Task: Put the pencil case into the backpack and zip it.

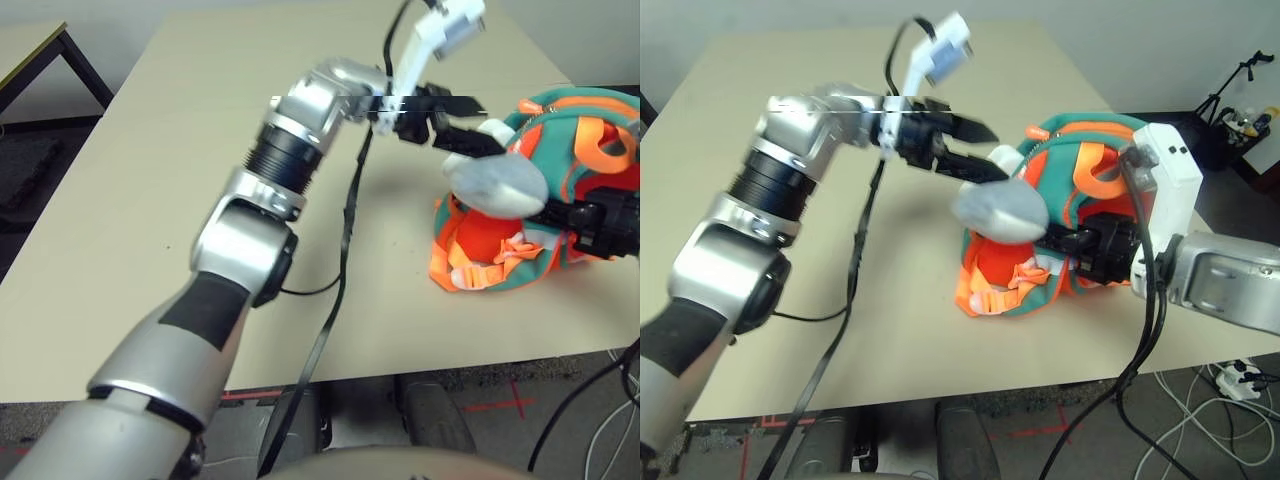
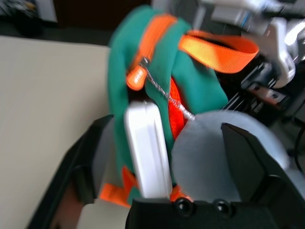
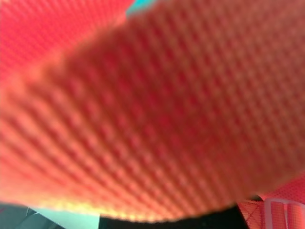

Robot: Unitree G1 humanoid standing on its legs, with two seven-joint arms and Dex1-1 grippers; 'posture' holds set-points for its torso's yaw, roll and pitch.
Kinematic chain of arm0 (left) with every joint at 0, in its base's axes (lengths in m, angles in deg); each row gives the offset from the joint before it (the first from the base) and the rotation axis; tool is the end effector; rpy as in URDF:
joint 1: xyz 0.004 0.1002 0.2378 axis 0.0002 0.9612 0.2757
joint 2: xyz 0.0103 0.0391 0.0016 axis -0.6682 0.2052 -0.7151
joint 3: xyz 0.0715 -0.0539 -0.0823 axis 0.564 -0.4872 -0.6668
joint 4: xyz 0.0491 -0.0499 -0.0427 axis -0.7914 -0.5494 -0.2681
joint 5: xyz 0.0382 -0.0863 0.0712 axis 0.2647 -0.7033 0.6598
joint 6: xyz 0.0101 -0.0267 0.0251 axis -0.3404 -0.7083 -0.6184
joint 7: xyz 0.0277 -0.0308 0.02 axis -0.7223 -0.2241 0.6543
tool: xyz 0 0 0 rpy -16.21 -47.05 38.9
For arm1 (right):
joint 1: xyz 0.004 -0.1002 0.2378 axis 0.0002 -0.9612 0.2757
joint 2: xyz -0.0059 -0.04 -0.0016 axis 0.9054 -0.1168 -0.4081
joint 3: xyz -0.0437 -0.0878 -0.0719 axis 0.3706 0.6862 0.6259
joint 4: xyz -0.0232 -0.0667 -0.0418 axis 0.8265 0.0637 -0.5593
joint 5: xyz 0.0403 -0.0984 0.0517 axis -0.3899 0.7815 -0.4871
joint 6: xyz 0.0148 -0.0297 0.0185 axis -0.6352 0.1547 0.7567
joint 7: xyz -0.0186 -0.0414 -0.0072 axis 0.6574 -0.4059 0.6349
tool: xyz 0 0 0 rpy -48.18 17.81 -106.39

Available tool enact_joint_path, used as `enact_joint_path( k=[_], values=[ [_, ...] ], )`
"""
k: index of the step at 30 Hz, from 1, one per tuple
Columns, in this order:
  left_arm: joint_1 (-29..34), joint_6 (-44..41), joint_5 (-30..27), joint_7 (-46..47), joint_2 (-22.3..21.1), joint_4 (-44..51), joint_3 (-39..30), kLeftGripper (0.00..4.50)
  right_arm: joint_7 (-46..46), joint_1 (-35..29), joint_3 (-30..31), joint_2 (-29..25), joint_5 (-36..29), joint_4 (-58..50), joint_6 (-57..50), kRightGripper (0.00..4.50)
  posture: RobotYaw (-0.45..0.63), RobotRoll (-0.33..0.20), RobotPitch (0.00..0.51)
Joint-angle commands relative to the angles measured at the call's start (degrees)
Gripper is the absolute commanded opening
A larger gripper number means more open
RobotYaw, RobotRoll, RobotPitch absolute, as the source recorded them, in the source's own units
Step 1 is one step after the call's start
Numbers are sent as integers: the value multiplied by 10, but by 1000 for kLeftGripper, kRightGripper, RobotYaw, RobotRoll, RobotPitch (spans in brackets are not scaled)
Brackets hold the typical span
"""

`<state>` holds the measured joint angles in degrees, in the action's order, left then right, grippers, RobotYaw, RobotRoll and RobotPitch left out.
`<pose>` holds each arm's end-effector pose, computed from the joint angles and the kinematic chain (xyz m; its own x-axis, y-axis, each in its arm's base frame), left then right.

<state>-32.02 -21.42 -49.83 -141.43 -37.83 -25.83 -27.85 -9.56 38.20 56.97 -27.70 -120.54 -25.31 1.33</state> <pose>0.3670 0.0682 0.3290 0.0268 -0.9718 -0.2343 0.9958 0.0056 0.0909 0.2006 -0.2736 0.2636 0.7136 0.5780 -0.3957 -0.5235 0.8154 0.2470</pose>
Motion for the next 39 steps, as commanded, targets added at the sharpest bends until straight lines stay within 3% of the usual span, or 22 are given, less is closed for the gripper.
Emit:
enact_joint_path(
  k=[1, 5, 12, 21, 30, 39],
  values=[
    [20, -35, -15, 13, -10, 33, -1, 3590, 15, 14, 16, -4, 9, 6, -18, 180, -36, 0, 155],
    [52, -52, -20, 18, -15, 61, 17, 2277, 21, 32, 25, 1, 18, 12, -29, 180, -41, 0, 151],
    [77, -17, -11, 44, 27, 26, 34, 9, 12, 46, 33, 10, 17, 5, -33, 180, -69, 0, 147],
    [54, 69, 14, 58, 71, -75, 39, 0, 2, 31, 22, 16, 9, -6, -30, 180, -97, 0, 148],
    [32, 142, 36, 60, 83, -153, 36, 0, -4, 14, 15, 21, 6, -17, -24, 180, -104, 0, 148],
    [50, 129, 32, 59, 123, -151, 41, 0, -10, 4, 12, 19, -5, -25, -19, 180, -121, 0, 150]
  ],
)
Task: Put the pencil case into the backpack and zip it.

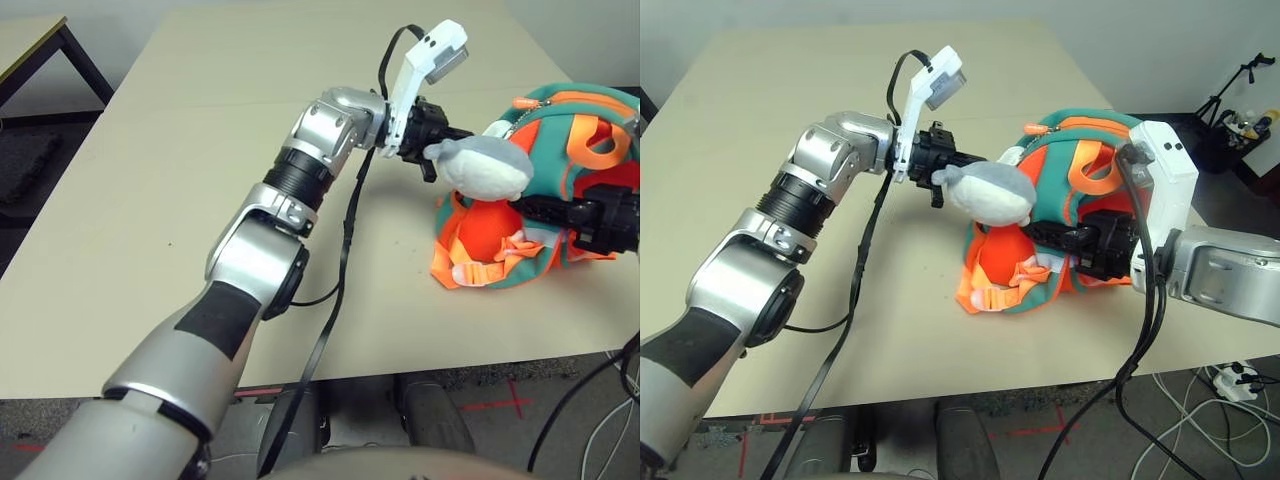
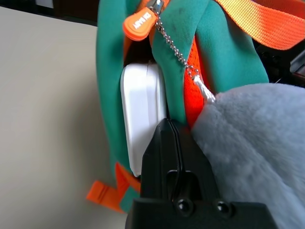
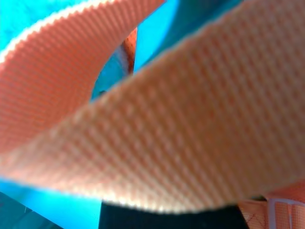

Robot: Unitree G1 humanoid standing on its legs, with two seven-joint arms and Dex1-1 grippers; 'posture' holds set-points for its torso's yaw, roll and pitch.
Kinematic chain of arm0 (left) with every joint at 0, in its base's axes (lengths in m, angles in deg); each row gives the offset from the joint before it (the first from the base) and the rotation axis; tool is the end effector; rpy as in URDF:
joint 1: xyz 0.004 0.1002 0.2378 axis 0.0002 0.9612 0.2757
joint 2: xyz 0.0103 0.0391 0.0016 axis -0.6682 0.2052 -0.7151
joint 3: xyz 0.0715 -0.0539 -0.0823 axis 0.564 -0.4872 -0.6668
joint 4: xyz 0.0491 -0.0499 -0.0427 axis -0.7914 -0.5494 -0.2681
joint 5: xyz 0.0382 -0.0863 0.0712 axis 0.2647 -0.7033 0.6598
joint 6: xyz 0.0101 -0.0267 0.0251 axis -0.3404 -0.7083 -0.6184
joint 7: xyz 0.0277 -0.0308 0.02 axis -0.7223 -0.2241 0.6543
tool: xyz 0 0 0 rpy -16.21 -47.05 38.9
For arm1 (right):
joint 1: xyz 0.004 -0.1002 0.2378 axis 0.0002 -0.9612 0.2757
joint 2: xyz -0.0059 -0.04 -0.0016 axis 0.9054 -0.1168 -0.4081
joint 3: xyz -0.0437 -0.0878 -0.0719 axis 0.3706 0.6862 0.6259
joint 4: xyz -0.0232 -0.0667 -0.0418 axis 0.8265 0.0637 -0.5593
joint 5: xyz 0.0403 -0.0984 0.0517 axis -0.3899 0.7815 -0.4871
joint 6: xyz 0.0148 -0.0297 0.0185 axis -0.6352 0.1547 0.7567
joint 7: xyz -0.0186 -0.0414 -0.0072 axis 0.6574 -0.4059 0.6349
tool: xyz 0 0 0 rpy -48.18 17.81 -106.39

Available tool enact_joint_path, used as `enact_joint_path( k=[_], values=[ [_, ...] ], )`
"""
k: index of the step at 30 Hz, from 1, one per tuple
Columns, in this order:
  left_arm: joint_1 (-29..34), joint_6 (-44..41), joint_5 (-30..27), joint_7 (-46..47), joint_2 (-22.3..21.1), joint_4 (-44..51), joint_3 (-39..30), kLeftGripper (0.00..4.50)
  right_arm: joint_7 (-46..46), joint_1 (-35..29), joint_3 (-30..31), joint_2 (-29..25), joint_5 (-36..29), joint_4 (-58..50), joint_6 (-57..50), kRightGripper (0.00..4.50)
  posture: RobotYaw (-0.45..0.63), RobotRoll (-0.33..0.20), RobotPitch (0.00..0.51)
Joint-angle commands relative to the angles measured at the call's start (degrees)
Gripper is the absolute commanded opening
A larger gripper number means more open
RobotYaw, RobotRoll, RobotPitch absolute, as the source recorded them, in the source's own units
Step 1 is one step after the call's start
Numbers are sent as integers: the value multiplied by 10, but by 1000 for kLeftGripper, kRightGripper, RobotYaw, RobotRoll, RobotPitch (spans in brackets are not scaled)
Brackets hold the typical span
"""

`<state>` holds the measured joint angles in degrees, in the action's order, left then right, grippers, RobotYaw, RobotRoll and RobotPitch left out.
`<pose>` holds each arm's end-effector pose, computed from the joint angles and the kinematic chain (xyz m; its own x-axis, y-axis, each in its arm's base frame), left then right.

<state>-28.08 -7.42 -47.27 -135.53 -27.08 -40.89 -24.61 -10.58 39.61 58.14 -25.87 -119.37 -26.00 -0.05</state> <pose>0.3831 0.0191 0.2561 0.0145 -0.9699 -0.2432 0.9999 0.0121 0.0110 0.2024 -0.2692 0.2594 0.7062 0.5782 -0.4087 -0.5283 0.8146 0.2396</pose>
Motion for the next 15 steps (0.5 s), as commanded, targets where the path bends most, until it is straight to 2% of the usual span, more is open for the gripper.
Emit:
enact_joint_path(
  k=[1, 10, 12, 15],
  values=[
    [13, -14, 5, 1, 22, 0, 8, 0, -1, -11, 0, 2, -17, -19, -5, 180, -122, 0, 150],
    [51, -23, 15, 38, 78, 21, 24, 0, -6, -18, 6, 8, -21, -27, 4, 180, -127, 0, 149],
    [54, -19, 17, 40, 78, 26, 22, 0, -8, -19, 6, 9, -21, -27, 5, 180, -119, 0, 148],
    [57, -3, 22, 39, 52, 55, 15, 0, -9, -19, 7, 11, -18, -27, 7, 180, -111, 0, 145]
  ],
)
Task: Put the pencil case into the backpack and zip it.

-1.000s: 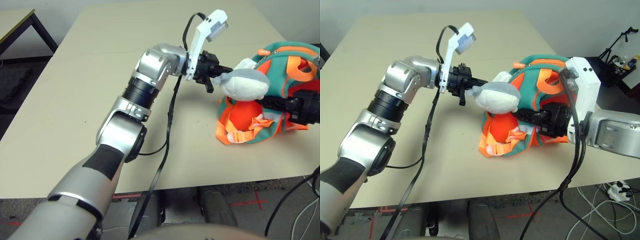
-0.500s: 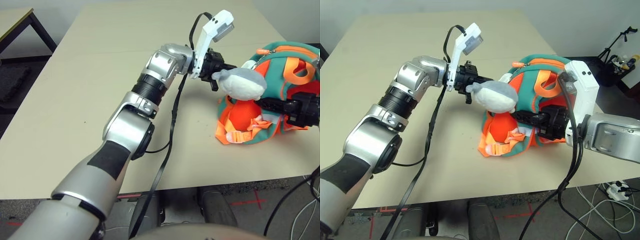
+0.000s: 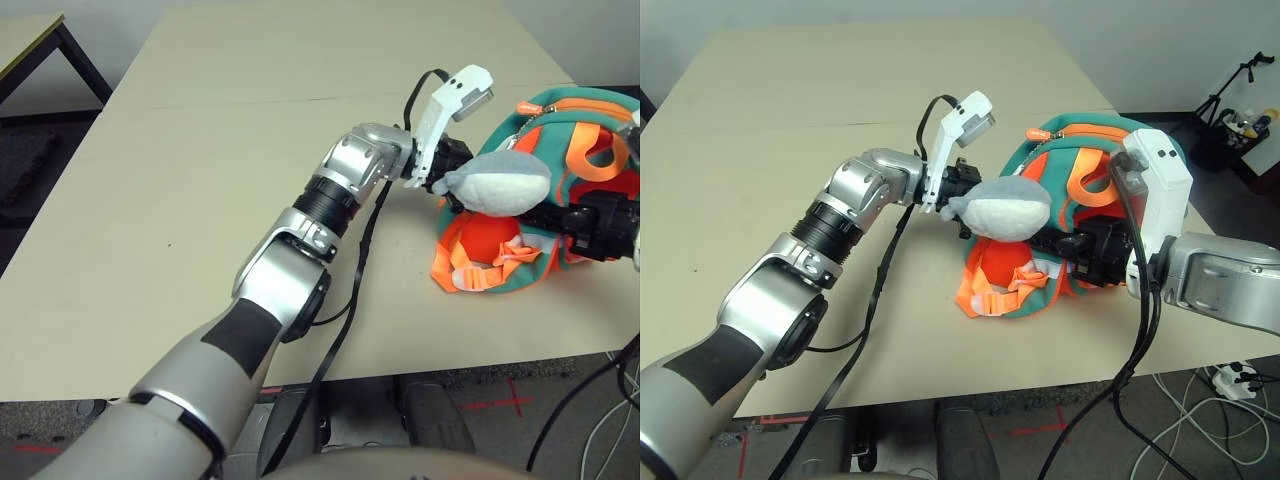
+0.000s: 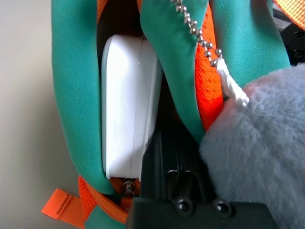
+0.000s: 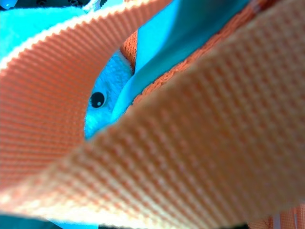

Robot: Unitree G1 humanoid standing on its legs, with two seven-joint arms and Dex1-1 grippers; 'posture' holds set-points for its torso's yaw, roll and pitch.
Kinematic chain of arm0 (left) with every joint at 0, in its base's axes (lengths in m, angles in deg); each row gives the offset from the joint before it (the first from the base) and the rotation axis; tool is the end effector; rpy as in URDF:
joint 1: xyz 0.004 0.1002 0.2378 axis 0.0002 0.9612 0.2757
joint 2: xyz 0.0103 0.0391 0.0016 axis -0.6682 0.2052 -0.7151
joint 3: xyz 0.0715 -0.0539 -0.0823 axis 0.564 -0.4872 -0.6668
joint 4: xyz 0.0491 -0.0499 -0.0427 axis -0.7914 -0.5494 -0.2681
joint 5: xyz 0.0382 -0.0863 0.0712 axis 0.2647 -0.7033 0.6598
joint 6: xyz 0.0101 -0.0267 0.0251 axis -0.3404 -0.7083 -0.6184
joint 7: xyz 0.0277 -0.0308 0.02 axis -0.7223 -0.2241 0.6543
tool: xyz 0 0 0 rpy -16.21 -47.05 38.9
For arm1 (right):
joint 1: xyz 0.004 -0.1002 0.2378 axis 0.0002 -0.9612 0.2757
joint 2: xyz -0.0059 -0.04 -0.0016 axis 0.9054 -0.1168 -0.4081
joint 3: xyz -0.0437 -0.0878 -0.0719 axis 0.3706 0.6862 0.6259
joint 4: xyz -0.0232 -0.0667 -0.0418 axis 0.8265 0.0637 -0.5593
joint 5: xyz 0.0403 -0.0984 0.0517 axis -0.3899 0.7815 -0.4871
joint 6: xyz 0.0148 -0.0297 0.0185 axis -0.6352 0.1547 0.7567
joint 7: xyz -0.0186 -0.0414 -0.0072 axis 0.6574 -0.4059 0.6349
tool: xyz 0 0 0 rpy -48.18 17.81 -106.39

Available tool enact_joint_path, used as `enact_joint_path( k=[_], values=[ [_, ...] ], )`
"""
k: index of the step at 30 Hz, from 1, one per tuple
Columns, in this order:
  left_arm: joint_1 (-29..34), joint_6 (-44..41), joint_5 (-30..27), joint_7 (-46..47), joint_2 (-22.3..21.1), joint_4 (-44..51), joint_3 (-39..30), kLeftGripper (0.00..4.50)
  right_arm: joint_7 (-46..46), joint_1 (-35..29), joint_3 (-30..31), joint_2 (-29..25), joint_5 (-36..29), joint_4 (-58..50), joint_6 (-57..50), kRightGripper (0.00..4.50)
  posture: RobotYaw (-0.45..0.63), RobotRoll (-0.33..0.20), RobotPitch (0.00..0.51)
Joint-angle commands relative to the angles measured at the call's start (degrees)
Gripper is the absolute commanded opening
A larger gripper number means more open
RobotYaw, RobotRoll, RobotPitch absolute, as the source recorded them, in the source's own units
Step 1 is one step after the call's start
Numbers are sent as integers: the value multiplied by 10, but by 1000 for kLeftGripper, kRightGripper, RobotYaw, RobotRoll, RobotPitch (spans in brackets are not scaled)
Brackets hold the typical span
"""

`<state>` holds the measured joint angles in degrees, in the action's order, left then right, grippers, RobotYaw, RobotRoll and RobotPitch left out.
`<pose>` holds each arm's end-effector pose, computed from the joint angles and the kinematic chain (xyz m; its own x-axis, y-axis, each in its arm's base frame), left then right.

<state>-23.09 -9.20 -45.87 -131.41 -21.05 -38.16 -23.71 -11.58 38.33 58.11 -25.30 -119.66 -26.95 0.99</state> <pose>0.3683 -0.0103 0.2251 -0.0122 -0.9691 -0.2464 0.9985 0.0012 -0.0541 0.2011 -0.2674 0.2550 0.7097 0.5757 -0.4061 -0.5218 0.8168 0.2461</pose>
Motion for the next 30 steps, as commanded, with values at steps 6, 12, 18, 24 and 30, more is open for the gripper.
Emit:
enact_joint_path(
  k=[6, 12, 18, 24, 30],
  values=[
    [12, 34, -6, -25, -130, 141, -31, 438, 5, 0, 12, 12, -1, -10, -1, 180, -73, 0, 134],
    [49, -3, -32, -74, -241, 288, -32, 2366, 25, 31, 36, 29, 32, 8, -6, 180, -31, 0, 125],
    [70, 20, -31, -70, -234, 321, -7, 4429, 37, 66, 56, 50, 60, 23, -18, 180, -22, 0, 118],
    [45, 126, 24, -55, -201, 224, 32, 4500, 34, 76, 52, 64, 66, 23, -31, 180, -50, 0, 113],
    [-2, 130, 41, 1, -150, 80, 14, 4500, 19, 62, 34, 64, 53, 8, -32, 180, -79, 0, 108]
  ],
)
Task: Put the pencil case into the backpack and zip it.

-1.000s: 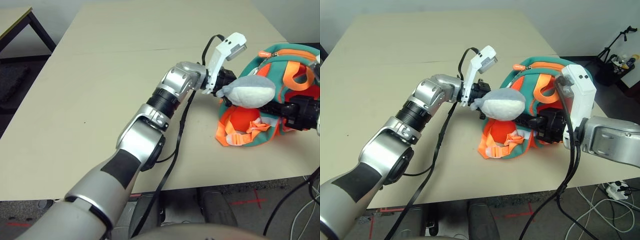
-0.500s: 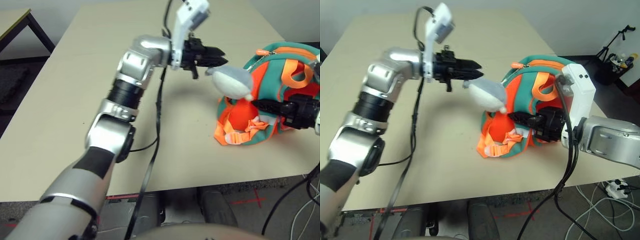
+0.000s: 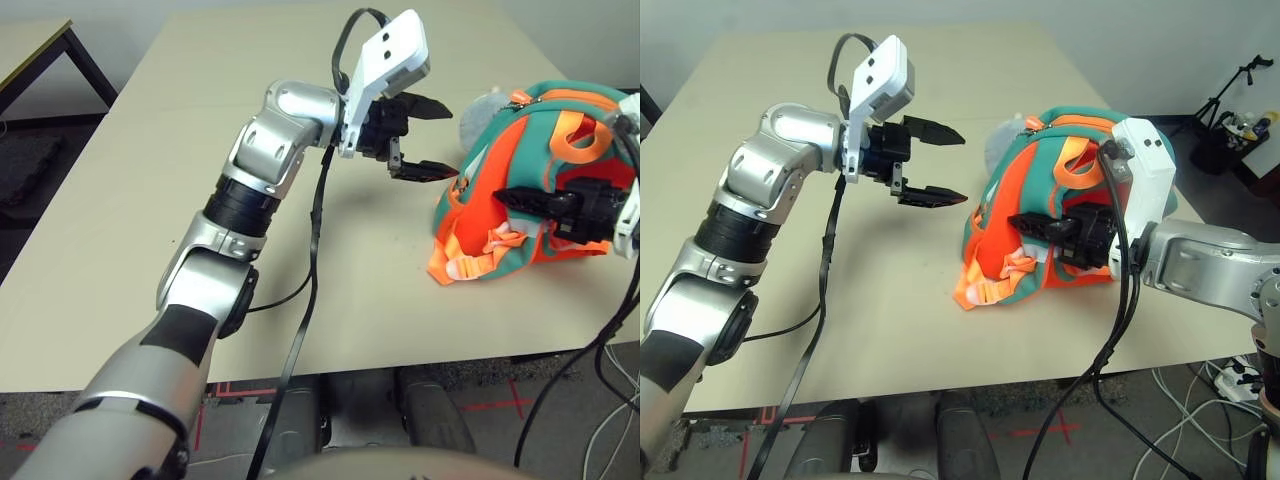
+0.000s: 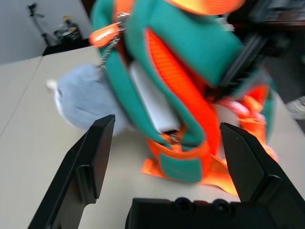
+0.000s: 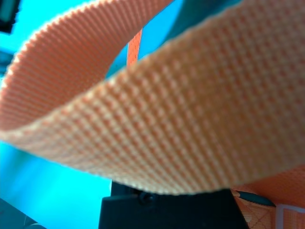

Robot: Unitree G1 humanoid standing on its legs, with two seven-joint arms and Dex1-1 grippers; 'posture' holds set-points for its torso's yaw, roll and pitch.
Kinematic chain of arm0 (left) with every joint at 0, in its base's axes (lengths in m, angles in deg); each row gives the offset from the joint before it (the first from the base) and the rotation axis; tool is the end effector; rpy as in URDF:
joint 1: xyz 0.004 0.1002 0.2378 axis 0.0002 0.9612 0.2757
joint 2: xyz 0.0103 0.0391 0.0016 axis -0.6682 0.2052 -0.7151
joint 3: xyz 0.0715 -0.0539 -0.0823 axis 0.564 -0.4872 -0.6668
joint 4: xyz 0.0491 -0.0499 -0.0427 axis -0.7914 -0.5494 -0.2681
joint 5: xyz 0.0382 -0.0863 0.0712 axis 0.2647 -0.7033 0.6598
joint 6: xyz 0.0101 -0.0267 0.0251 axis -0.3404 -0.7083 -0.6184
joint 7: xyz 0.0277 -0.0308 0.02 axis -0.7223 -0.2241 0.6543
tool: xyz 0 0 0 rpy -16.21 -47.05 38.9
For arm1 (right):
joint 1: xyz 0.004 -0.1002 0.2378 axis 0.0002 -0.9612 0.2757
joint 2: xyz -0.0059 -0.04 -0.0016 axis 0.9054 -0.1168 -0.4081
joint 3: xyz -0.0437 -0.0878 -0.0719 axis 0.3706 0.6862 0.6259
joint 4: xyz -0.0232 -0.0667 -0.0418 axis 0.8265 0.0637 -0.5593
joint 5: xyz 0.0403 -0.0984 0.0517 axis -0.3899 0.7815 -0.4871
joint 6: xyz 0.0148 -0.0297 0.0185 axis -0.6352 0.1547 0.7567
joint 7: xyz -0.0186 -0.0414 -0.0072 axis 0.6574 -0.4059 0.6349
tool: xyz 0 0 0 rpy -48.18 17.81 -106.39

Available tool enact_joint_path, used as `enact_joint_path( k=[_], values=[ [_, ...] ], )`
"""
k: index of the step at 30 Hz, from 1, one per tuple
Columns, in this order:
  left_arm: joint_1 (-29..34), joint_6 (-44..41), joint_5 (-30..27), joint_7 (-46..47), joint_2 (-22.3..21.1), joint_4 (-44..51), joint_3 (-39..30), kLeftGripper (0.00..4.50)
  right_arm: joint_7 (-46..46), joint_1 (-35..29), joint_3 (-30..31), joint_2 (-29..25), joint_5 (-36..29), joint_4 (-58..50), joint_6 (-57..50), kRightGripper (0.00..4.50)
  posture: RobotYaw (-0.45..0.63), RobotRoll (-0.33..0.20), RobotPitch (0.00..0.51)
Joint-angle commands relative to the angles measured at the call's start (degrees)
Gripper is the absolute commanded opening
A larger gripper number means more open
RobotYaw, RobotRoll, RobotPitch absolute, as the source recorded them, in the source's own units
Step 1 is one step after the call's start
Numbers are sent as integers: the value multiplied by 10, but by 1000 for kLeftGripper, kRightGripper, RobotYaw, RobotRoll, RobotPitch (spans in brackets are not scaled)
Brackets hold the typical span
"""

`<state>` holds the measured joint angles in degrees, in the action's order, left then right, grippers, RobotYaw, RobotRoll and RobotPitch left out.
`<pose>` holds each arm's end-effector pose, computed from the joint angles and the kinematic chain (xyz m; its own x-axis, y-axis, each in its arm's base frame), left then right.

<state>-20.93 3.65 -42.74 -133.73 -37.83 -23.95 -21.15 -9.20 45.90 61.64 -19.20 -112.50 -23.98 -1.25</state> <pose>0.3708 0.0657 0.2757 0.1708 -0.9542 -0.2458 0.9125 0.0590 0.4048 0.2184 -0.2633 0.2522 0.7159 0.5971 -0.3618 -0.5475 0.8017 0.2399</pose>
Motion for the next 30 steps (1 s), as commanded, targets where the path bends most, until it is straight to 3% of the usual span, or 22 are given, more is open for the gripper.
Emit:
enact_joint_path(
  k=[1, 8, 15, 23, 30],
  values=[
    [-33, 8, 11, 36, 25, -89, -18, 4500, -8, -17, -3, 4, -22, -25, -9, 180, -91, 0, 106],
    [-82, 40, 14, 92, 50, -239, -57, 4500, -29, -26, -5, 7, -37, -40, -1, 180, -111, 0, 103],
    [-112, -6, -14, 140, 78, -350, -128, 4500, -44, -28, 4, 17, -44, -51, 10, 180, -113, 0, 103],
    [-121, -14, -25, 148, 125, -386, -167, 4500, -53, -27, 10, 28, -43, -58, 13, 180, -128, 0, 103],
    [-123, -17, -20, 147, 138, -402, -178, 4500, -56, -35, 6, 29, -41, -63, 15, 180, -139, 0, 106]
  ],
)
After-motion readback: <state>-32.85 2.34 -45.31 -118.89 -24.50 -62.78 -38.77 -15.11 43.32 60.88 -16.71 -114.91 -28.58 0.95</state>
